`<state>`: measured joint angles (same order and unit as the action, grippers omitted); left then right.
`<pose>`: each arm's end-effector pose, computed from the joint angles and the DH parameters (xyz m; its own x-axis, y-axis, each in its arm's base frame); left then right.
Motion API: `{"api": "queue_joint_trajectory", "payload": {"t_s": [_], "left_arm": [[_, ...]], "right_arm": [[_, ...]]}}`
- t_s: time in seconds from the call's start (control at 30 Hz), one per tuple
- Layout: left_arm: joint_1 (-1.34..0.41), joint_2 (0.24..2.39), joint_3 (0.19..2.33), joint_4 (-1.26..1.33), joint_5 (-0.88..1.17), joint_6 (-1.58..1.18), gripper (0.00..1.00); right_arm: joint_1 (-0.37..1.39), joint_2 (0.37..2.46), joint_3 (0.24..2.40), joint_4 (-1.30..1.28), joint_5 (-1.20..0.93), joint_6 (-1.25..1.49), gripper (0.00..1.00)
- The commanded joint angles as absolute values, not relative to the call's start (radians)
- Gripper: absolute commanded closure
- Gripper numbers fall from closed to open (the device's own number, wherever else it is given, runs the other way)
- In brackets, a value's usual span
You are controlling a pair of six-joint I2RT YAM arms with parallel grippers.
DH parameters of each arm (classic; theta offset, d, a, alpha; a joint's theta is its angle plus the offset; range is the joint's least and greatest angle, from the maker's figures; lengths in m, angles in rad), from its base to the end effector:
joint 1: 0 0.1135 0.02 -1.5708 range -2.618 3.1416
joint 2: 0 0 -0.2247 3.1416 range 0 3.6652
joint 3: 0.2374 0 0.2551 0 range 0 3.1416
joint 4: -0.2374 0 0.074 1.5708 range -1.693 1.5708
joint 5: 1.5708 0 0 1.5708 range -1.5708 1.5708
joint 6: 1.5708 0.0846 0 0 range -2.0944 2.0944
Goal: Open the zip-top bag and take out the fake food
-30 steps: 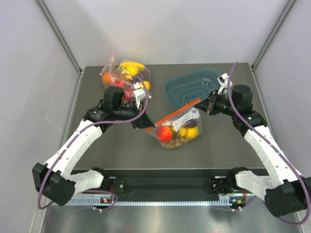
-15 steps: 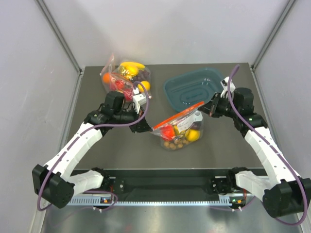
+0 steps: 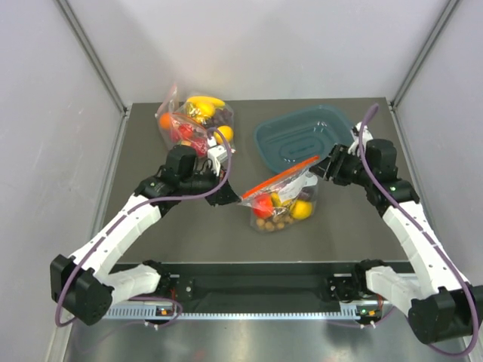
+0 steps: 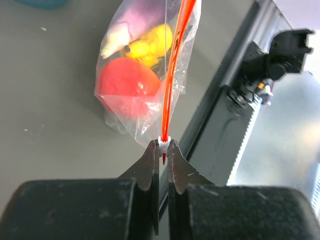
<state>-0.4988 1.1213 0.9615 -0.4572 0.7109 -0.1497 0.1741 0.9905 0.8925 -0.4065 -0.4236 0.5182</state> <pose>0.2277 -0.1869 0.2557 -0.6262 0.2124 -0.7502 0.7448 0.4475 -0.4950 0.2714 0.0830 0.2638 -0.6673 0.3411 -0.6621 -0.2092 0.7673 0.6062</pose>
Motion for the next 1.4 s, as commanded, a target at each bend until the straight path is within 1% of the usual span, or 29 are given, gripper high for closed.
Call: {"api": "queue_joint_trajectory", "payload": {"t_s": [0.0, 0.03, 0.1, 0.17, 0.2, 0.23, 0.3, 0.33, 0.43, 0.77, 0.97, 1.13, 1.37], "left_arm": [[-0.541, 1.118, 0.953, -0.321, 0.588, -0.229, 1.0], [-0.551, 1.12, 0.951, -0.313, 0.536, -0.232, 1.0], [-0.571, 1.117, 0.95, -0.293, 0.506, -0.236, 1.0], [-0.586, 1.118, 0.951, -0.285, 0.468, -0.236, 1.0], [-0.603, 1.118, 0.951, -0.282, 0.459, -0.233, 1.0], [-0.609, 1.118, 0.951, -0.282, 0.453, -0.232, 1.0], [-0.632, 1.111, 0.948, -0.279, 0.436, -0.222, 1.0], [-0.64, 1.109, 0.948, -0.278, 0.431, -0.219, 1.0], [-0.672, 1.085, 0.94, -0.272, 0.407, -0.206, 1.0], [-0.741, 1.002, 0.9, -0.271, 0.368, -0.173, 1.0], [-0.762, 0.98, 0.89, -0.27, 0.341, -0.167, 1.0], [-0.764, 1.0, 0.89, -0.272, 0.348, -0.183, 1.0], [-0.765, 1.006, 0.899, -0.264, 0.341, -0.183, 1.0]], "right_arm": [[0.173, 0.905, 0.979, -0.491, -0.271, 0.555, 0.47], [0.182, 0.881, 0.988, -0.532, -0.247, 0.592, 0.45], [0.202, 0.868, 1.009, -0.554, -0.207, 0.633, 0.42], [0.277, 0.861, 1.035, -0.566, -0.167, 0.693, 0.4], [0.319, 0.865, 1.049, -0.574, -0.094, 0.71, 0.4], [0.415, 0.893, 1.064, -0.581, -0.05, 0.739, 0.4], [0.494, 0.936, 1.109, -0.61, 0.052, 0.774, 0.4], [0.543, 0.977, 1.112, -0.604, 0.06, 0.811, 0.4], [0.603, 1.034, 1.103, -0.566, 0.1, 0.879, 0.41], [0.63, 1.052, 1.08, -0.58, 0.213, 0.925, 0.41], [0.63, 1.043, 1.06, -0.614, 0.225, 0.945, 0.43], [0.63, 0.988, 1.045, -0.614, 0.245, 0.945, 0.43], [0.637, 0.977, 1.026, -0.611, 0.219, 0.937, 0.43]]}}
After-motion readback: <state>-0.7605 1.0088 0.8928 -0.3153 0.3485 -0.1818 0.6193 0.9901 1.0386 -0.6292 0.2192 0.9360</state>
